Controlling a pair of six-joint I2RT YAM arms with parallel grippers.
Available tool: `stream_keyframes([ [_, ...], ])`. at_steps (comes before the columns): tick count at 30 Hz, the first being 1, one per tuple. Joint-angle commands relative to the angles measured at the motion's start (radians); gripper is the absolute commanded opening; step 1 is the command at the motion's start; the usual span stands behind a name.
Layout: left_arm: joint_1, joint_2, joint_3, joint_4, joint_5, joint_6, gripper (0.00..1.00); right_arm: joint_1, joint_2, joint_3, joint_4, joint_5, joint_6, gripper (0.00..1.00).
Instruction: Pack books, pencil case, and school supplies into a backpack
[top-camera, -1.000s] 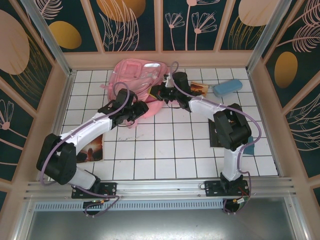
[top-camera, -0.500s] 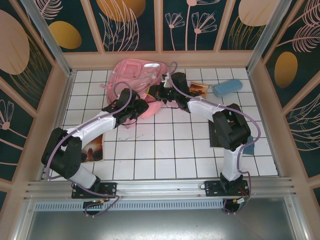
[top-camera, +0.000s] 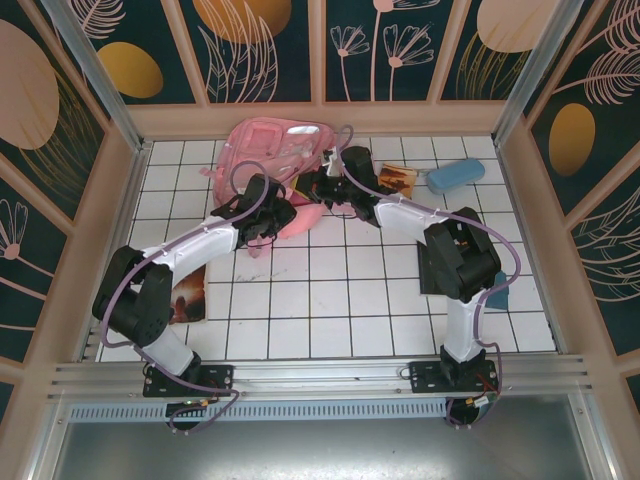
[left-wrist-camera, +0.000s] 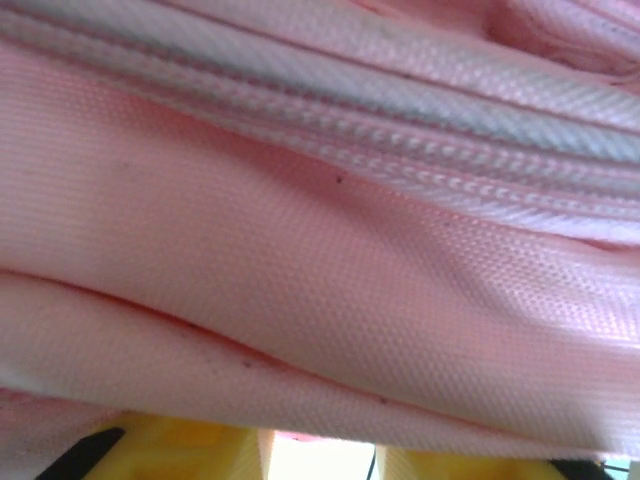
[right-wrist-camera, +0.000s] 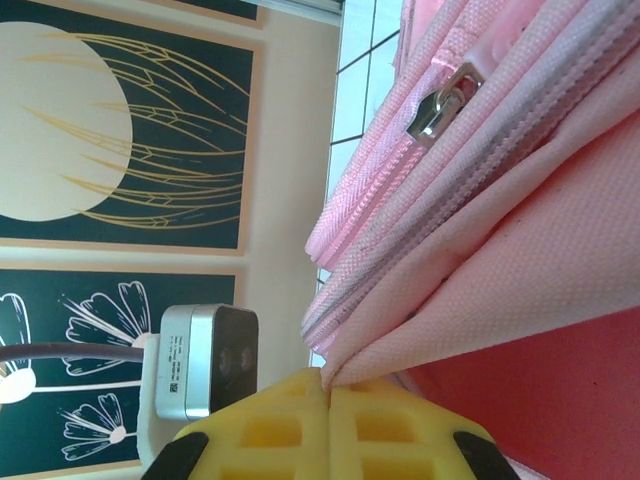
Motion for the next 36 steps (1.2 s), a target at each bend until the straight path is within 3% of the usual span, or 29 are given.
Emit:
stream_keyframes([
  [1, -0.001, 0.010, 0.019, -0.068, -0.056, -0.003, 0.26, 0.016, -0.019, 0.004, 0.097, -0.041, -0.027, 0.00],
  [14, -0.001, -0.021, 0.036, -0.117, -0.044, 0.139, 0.00, 0.003, -0.026, 0.027, -0.041, 0.060, -0.107, 0.00],
  [21, 0.008, -0.071, 0.057, -0.259, -0.064, 0.281, 0.00, -0.017, -0.084, 0.004, -0.278, 0.311, -0.250, 0.00],
  [25, 0.036, -0.117, 0.028, -0.293, -0.062, 0.351, 0.00, -0.087, -0.130, -0.051, -0.336, 0.421, -0.303, 0.00],
  [32, 0.099, -0.130, 0.010, -0.280, -0.030, 0.454, 0.00, -0.179, -0.171, -0.110, -0.324, 0.443, -0.326, 0.00],
  [36, 0.102, -0.100, 0.036, -0.215, 0.061, 0.517, 0.00, -0.189, -0.172, -0.092, -0.319, 0.340, -0.359, 0.00],
])
